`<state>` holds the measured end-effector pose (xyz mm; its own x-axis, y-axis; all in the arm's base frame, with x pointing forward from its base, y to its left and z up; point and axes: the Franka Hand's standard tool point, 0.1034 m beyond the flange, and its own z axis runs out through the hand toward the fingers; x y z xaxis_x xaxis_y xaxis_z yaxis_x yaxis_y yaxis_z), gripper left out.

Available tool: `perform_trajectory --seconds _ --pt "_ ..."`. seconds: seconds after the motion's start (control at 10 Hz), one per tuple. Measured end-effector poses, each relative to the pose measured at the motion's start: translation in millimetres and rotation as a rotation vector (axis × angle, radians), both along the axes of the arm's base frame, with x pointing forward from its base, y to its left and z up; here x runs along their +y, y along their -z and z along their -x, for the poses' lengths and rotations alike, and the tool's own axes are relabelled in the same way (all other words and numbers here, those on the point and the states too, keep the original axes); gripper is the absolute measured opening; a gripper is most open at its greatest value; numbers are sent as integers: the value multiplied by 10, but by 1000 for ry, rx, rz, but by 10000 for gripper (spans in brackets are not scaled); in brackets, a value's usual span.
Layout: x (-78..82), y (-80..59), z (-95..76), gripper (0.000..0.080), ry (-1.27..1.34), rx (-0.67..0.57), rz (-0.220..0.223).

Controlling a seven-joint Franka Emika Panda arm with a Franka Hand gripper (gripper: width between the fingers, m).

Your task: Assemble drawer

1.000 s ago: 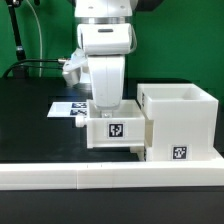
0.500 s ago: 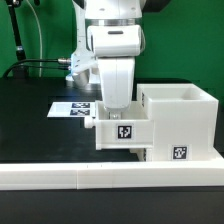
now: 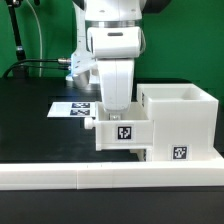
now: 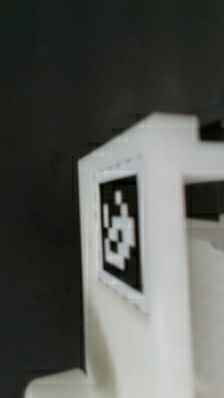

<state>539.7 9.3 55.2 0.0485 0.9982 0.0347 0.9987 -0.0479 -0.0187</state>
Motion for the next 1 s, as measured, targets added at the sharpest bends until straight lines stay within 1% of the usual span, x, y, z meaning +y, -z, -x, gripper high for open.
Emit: perform_trajectory --seconds 1.0 --pt "-9 1 -3 42 -35 -9 7"
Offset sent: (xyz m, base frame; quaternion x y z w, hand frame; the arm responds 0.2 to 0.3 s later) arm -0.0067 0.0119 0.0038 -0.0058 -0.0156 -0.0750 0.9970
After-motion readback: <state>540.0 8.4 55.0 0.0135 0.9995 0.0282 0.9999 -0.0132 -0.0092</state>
